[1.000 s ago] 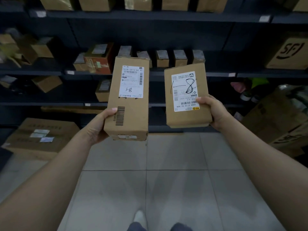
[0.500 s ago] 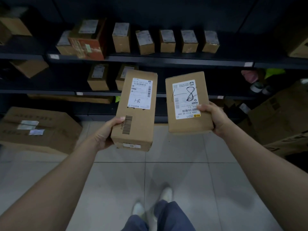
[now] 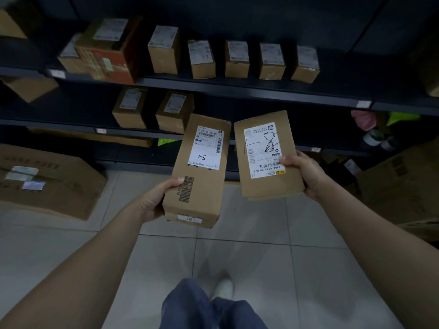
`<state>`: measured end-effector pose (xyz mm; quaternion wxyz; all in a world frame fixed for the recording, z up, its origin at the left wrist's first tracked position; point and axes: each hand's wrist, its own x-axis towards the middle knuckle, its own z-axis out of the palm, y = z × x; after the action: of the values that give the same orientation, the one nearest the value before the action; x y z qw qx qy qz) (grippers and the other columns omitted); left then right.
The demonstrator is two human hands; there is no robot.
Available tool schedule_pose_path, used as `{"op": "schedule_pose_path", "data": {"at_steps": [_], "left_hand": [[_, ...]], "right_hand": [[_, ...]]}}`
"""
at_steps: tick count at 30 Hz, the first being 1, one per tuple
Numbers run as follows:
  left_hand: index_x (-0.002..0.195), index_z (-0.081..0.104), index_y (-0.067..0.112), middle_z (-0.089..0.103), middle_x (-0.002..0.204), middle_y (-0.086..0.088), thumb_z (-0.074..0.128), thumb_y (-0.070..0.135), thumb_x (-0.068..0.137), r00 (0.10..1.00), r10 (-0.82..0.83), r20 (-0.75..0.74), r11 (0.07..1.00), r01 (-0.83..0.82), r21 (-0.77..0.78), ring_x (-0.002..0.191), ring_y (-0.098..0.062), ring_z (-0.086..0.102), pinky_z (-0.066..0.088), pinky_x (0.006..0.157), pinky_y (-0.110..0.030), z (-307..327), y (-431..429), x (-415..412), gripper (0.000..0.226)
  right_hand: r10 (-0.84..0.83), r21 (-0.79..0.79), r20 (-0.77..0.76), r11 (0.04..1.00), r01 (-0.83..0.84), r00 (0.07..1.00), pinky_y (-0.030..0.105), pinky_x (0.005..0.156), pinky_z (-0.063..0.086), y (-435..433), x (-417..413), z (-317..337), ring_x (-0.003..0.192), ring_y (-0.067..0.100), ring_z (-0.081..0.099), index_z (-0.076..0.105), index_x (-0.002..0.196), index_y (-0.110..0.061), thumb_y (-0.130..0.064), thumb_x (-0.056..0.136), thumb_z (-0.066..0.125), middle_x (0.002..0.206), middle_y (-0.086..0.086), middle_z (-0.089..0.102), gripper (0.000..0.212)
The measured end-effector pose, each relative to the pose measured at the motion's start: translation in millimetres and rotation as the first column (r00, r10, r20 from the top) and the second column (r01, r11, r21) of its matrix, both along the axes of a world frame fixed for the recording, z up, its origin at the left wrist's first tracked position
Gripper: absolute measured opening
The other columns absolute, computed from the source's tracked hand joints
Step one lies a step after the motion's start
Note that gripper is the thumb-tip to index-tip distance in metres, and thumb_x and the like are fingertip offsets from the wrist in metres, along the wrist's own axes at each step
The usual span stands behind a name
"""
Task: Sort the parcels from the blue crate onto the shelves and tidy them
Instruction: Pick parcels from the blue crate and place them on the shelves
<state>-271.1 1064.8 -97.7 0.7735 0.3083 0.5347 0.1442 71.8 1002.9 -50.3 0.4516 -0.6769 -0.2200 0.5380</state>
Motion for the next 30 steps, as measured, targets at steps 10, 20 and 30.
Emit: {"op": "schedule_pose_path", "data": {"at_steps": [10, 20, 30], "left_hand": [[0.098, 0.065, 0.019, 0.073, 0.089, -0.007, 0.067, 0.039, 0.077, 0.999, -0.006, -0.032, 1.0, 0.006, -0.005, 0.08, -0.022, 0.065, 0.051, 0.077, -0.035, -26, 59, 29, 0.029], [0.114, 0.064, 0.023, 0.069, 0.112, -0.009, 0.08, 0.048, 0.056, 0.996, -0.051, -0.068, 0.998, 0.047, -0.052, 0.105, -0.029, 0.062, 0.046, 0.097, -0.047, -61, 148, 38, 0.065], [0.122, 0.059, 0.022, 0.067, 0.117, -0.009, 0.073, 0.042, 0.068, 0.999, -0.025, -0.031, 0.999, 0.024, -0.025, 0.111, -0.032, 0.06, 0.043, 0.098, -0.053, -119, 232, 84, 0.059]], "right_hand": [[-0.019, -0.053, -0.037, 0.998, 0.017, 0.999, 0.043, 0.072, 0.058, 45, 21, -36, 0.092, 0.032, 0.071, 0.058, 0.123, -0.015, -0.024, 0.061, 0.078, 0.103, 0.01, 0.074, 0.066], [-0.022, -0.079, -0.03, 0.997, 0.02, 0.999, 0.052, 0.086, 0.055, 110, 29, -79, 0.098, 0.03, 0.07, 0.062, 0.119, -0.023, -0.034, 0.049, 0.083, 0.105, 0.006, 0.074, 0.074], [0.007, -0.09, -0.088, 0.996, -0.015, 0.996, 0.048, 0.086, 0.055, 176, 58, -141, 0.099, 0.031, 0.07, 0.062, 0.123, -0.02, -0.025, 0.059, 0.081, 0.107, 0.007, 0.074, 0.067]]}}
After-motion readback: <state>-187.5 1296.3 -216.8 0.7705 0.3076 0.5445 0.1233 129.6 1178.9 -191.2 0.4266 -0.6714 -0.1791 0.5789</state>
